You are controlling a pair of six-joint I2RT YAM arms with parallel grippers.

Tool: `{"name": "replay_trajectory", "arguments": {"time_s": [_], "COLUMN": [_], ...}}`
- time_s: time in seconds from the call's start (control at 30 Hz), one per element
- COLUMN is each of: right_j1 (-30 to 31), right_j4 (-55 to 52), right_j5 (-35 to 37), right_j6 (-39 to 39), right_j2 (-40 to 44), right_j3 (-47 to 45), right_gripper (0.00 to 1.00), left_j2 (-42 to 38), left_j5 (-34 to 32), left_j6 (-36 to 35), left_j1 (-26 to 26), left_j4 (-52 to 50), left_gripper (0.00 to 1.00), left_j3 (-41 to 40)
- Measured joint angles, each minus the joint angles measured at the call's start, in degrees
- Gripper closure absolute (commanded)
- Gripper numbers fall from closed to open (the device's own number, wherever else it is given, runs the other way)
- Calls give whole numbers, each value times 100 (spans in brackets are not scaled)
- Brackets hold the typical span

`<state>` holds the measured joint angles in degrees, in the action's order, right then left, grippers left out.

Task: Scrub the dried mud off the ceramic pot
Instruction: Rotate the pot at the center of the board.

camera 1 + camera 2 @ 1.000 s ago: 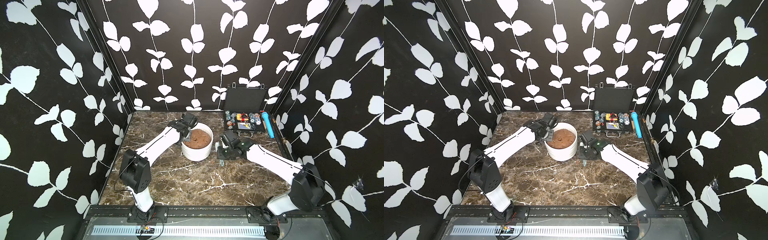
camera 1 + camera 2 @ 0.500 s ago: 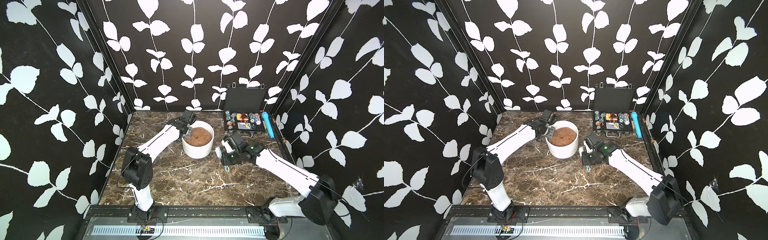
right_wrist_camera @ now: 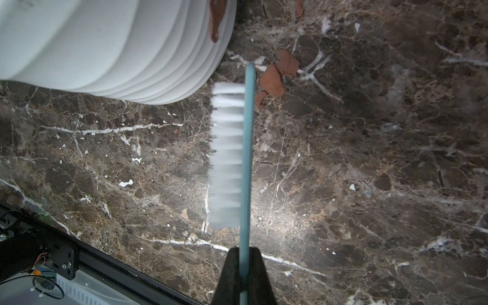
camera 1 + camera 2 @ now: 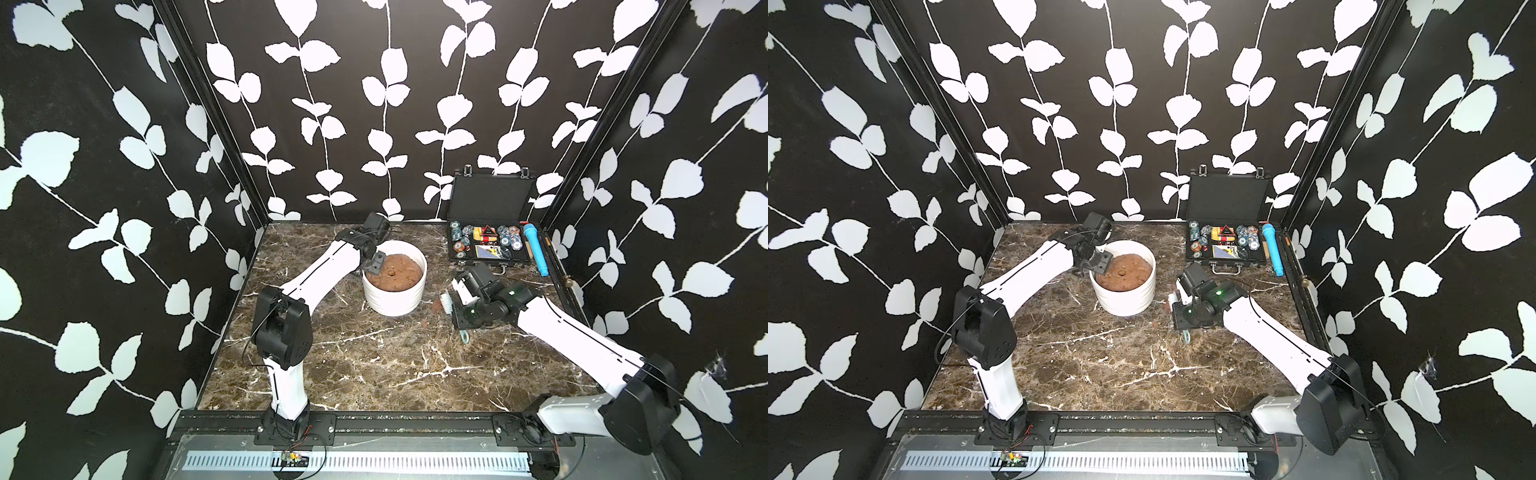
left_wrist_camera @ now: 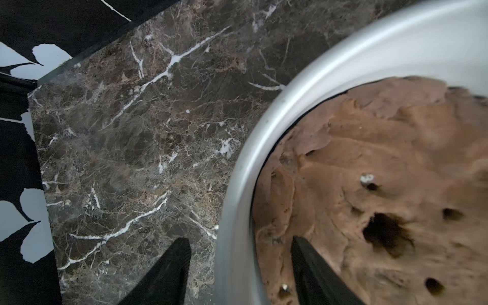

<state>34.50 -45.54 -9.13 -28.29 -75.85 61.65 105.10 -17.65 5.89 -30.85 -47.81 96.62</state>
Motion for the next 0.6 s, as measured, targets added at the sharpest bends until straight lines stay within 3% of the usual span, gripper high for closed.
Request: {"name": "replay_trajectory", "arguments": {"time_s": [0.13,0.33,0.5,0.6], "right_j1": [-151,-376,-564,-664], "right_j4": [138,267,396,479], "right_j5": [-120,-378,-632,-763], "right_j6": [103,286,448,501], "right_j2": [0,-4,-15,-20], "right_j3": [-57,-133,-140,-142], "right_gripper": [100,100,100,100], "left_j2": [-511,-1250,-1204,-946], "left_j5": [-153,-533,-645,-706], "left_j6": [706,2981,4955,5886], "left_j1": [-166,-839,-1615,-1814], "left_j4": [-295,-822,-1128,-1429], "left_gripper": [29,24,23,25], "left_j3": [-4,-291,-350,-210]}}
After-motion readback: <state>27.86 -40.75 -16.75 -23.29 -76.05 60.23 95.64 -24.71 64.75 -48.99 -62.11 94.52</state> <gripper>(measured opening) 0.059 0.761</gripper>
